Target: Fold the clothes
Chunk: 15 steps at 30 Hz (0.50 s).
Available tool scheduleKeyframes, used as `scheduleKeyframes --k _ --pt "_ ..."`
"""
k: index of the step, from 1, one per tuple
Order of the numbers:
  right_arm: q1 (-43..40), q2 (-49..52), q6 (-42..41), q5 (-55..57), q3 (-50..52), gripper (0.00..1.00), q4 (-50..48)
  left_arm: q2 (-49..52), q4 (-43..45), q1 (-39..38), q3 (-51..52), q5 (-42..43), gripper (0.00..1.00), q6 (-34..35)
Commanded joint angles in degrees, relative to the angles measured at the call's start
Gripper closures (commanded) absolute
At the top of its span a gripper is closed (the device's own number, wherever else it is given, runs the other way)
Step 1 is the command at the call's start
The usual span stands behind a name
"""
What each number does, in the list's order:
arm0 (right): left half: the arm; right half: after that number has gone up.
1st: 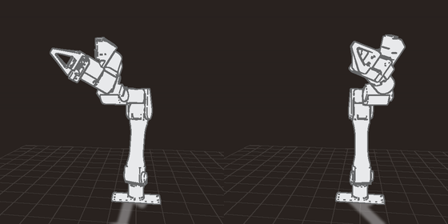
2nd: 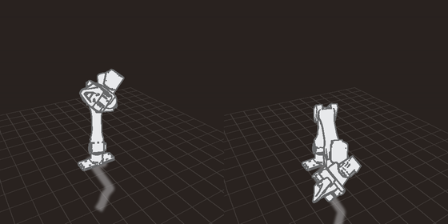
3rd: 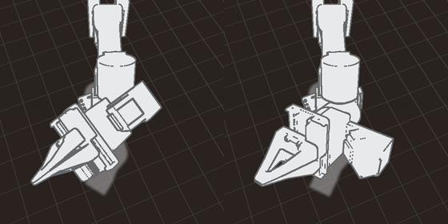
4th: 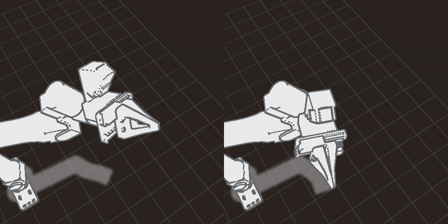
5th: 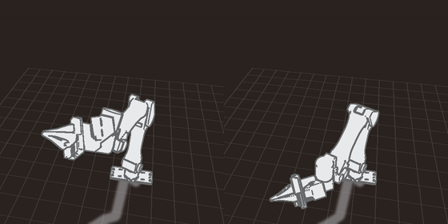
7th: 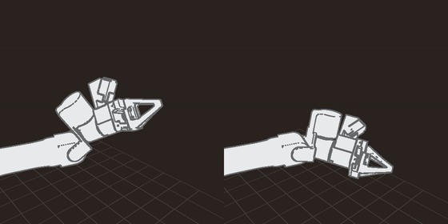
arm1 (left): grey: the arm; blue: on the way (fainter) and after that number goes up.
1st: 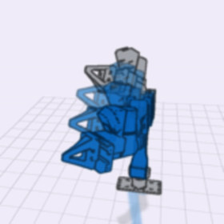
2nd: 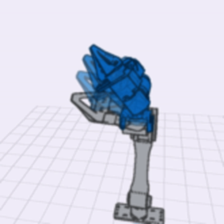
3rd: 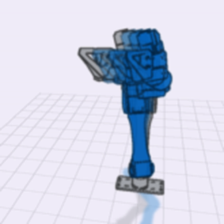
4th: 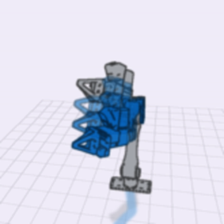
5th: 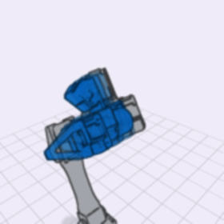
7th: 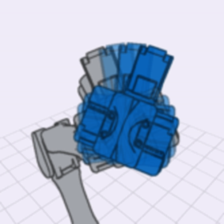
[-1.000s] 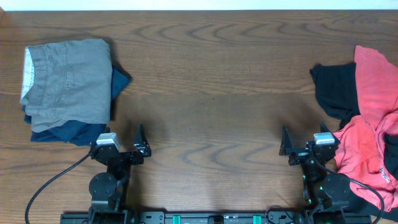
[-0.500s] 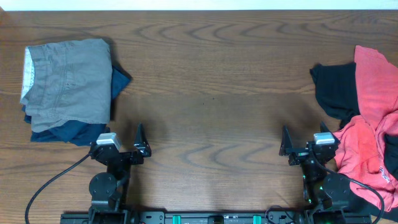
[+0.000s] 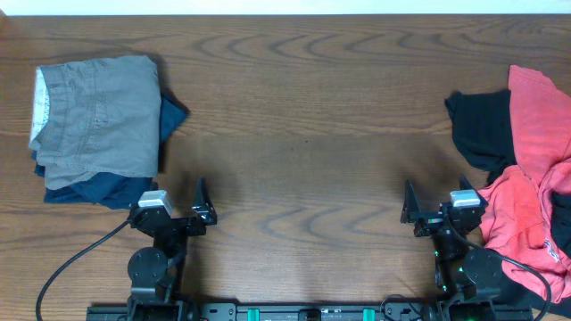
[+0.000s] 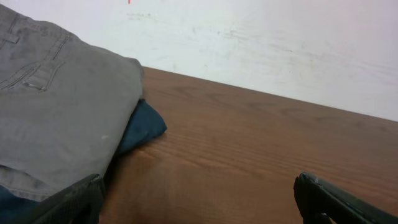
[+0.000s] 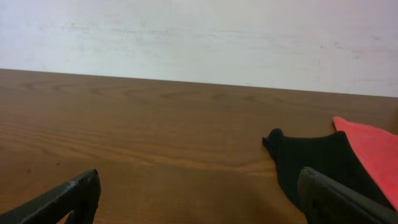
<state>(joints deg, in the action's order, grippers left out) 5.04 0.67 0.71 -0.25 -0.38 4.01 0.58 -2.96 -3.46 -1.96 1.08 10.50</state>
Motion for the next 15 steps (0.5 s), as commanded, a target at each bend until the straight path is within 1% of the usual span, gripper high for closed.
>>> scheduleKeyframes --k 1,3,10,15 --pt "-1.3 -0.3 0.7 -0.2 0.1 0.01 0.2 -0.3 -1.0 0.2 1.7 -1.4 0.02 -1.3" --pt "-1.3 -0.3 0.7 -0.2 0.1 0.01 0.2 -0.3 -0.8 0.2 1.7 -5.2 0.02 -4.6" --pt "-1.3 -0.3 0.7 -0.2 0.1 0.01 -1.2 -0.3 -0.8 0.2 1.7 -5.4 0.02 -4.7" --pt "-1.3 -0.3 -0.1 -1.8 0.1 0.01 0.1 -0.3 -0.8 0.2 1.7 -5.3 0.02 -4.7"
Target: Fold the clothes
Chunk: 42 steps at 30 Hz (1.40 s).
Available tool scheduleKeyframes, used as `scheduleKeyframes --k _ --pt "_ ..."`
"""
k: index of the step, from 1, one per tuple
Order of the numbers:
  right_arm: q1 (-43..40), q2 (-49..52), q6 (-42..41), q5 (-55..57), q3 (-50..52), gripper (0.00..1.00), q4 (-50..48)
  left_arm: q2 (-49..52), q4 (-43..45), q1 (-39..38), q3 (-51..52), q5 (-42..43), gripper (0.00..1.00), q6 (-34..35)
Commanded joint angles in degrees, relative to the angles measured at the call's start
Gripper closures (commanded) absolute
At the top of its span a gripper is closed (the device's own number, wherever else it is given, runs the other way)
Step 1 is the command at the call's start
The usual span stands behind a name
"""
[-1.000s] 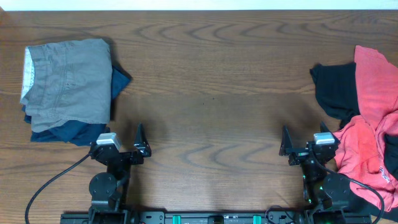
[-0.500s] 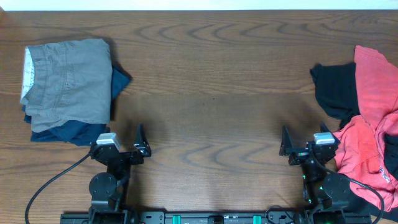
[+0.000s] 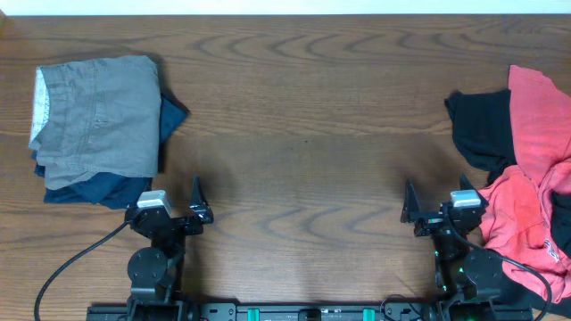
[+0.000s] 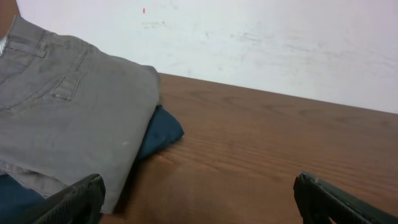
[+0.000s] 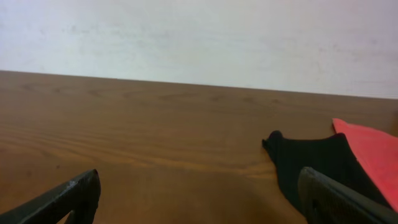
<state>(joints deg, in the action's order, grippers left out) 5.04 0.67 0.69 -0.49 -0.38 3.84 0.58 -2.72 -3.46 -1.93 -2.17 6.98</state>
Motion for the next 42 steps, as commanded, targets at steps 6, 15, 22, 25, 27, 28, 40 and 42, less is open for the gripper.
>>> scheduleKeyframes --k 6,15,22,25,27,28,40,42 --pt "-1.3 0.1 -8.6 -1.7 0.1 0.01 0.3 -0.3 -1.0 0.2 1.7 -1.3 0.02 -0.1" --pt "-1.3 7.4 -8.8 0.5 -5.6 0.01 8.1 3.5 -1.5 0.2 -1.2 7.6 0.02 3.5" --pt "-1.3 23.9 -8.8 6.4 -18.7 0.01 16.9 19.6 -7.8 0.2 -12.7 9.2 0.02 3.6" --pt "-1.5 33.3 -8.8 6.7 -25.1 0.01 22.4 28.8 -13.4 0.2 -20.8 11.0 0.02 3.6" --pt "-1.9 40.2 -8.8 6.7 -29.5 0.01 27.3 33.8 -17.5 0.2 -25.6 13.3 0.02 3.6" --pt "-2.4 44.1 -8.8 6.7 -31.9 0.01 30.2 36.4 -19.9 0.2 -28.2 14.4 0.02 3.6" --pt "-5.8 74.0 -14.3 17.9 -41.9 0.01 38.4 49.8 -32.9 0.2 -36.6 16.3 0.02 3.6" --pt "-7.6 77.1 -16.5 21.0 -41.9 0.01 38.1 50.2 -33.5 0.2 -36.6 16.3 0.02 3.6"
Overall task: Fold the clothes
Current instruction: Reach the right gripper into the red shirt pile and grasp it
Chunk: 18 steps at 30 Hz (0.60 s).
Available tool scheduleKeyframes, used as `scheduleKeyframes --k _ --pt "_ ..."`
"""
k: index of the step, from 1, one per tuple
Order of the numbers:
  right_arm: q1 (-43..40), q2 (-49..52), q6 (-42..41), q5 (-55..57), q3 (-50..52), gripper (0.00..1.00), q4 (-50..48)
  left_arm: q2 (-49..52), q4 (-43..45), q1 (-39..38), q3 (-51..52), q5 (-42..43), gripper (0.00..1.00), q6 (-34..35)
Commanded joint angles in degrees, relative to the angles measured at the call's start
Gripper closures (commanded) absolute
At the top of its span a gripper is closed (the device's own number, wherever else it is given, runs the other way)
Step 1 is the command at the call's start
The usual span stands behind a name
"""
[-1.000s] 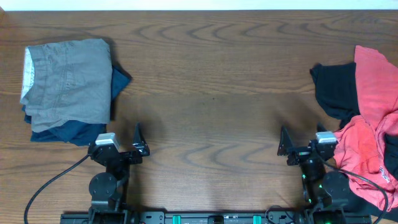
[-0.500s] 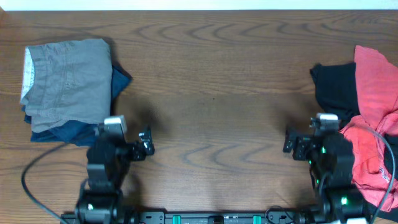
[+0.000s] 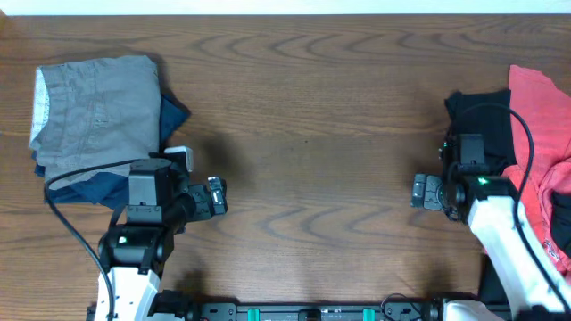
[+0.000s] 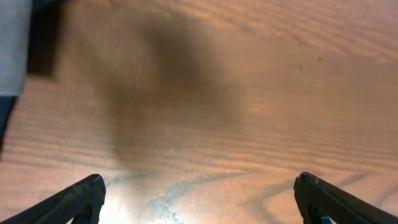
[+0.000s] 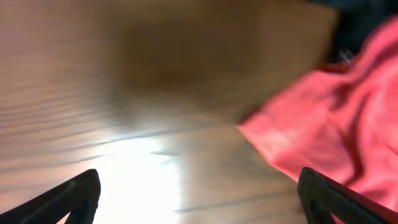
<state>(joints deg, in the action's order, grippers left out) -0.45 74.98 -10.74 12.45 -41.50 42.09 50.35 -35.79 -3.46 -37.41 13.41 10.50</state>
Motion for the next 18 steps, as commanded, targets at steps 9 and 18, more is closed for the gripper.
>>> scheduleKeyframes --k 9,18 --pt "-11.3 12.5 -5.1 9.1 -0.8 0.02 -2.3 0.5 -0.7 0.2 -1.1 0.7 0.02 0.1" --pt "-17.2 14.9 -5.2 9.6 -0.8 0.46 -3.6 0.5 -0.7 0.2 -1.1 0.8 0.02 0.1"
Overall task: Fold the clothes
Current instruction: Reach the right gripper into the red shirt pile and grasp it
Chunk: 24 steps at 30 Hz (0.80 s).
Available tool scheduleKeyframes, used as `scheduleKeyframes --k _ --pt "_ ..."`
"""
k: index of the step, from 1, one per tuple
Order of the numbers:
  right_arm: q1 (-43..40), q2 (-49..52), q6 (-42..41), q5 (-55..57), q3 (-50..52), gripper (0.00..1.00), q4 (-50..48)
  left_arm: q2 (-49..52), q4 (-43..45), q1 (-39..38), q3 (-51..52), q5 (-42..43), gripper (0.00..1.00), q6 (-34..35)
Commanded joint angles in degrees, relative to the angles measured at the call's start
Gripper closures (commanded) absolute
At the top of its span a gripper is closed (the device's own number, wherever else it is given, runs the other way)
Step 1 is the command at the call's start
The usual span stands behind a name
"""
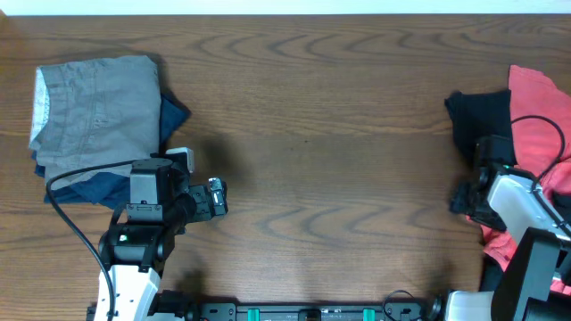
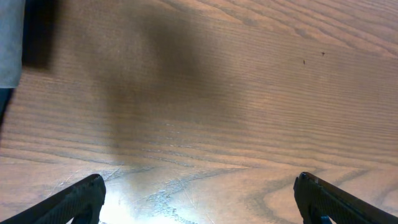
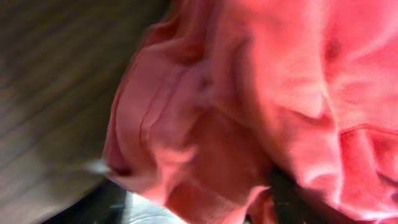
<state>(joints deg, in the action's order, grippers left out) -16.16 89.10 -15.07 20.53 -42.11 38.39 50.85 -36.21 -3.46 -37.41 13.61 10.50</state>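
Note:
A folded pile lies at the far left: grey trousers point(image 1: 98, 111) on top of a dark blue garment point(image 1: 174, 113). At the right edge lies an unfolded heap: a red garment point(image 1: 540, 116) point(image 3: 261, 87) over a black garment point(image 1: 477, 125). My left gripper point(image 1: 219, 198) point(image 2: 198, 190) points down at bare wood right of the pile, open and holding nothing. My right gripper point(image 1: 464, 198) point(image 3: 193, 202) is at the heap's left edge. Its view is blurred and filled with red cloth, its dark fingers point(image 3: 93, 205) wide apart.
The brown wooden table point(image 1: 312, 134) runs between the two piles. The left arm's cable point(image 1: 67, 223) loops by the folded pile, and the right arm's cable point(image 1: 535, 120) crosses the red garment. A pale wall lies beyond the far edge.
My right gripper has moved right, from bare wood beside the heap to the red garment, which now fills its view. The left gripper has barely shifted. The clothes lie as before.
Both arms first rested low at the front edge, grippers open and facing the wall, and the left one turned slightly. Then both stood raised over the table, pointing down at bare wood. Now the right one is at the red garment.

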Motion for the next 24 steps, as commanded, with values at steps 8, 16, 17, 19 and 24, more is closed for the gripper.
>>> scheduleKeyframes --k 8,16,17,19,24 --pt "-1.7 0.4 -1.6 -1.5 -0.7 0.99 0.0 0.0 -0.2 0.2 -1.1 0.5 0.02 0.1" --pt "-1.7 -7.7 -1.6 -6.5 -13.2 0.99 11.0 0.0 -0.2 0.2 -1.1 0.5 0.02 0.1" --pt "-1.7 -8.7 -1.3 -7.9 -15.0 0.99 12.1 0.0 -0.2 0.2 -1.1 0.5 0.02 0.1" --pt "-1.7 -11.1 1.0 -13.9 -20.2 0.99 14.8 0.0 -0.2 0.2 -1.1 0.5 0.02 0.1" --pt "0.5 -15.8 13.9 -36.1 -28.0 0.99 16.8 0.0 -0.2 0.2 -1.1 0.6 0.02 0.1"
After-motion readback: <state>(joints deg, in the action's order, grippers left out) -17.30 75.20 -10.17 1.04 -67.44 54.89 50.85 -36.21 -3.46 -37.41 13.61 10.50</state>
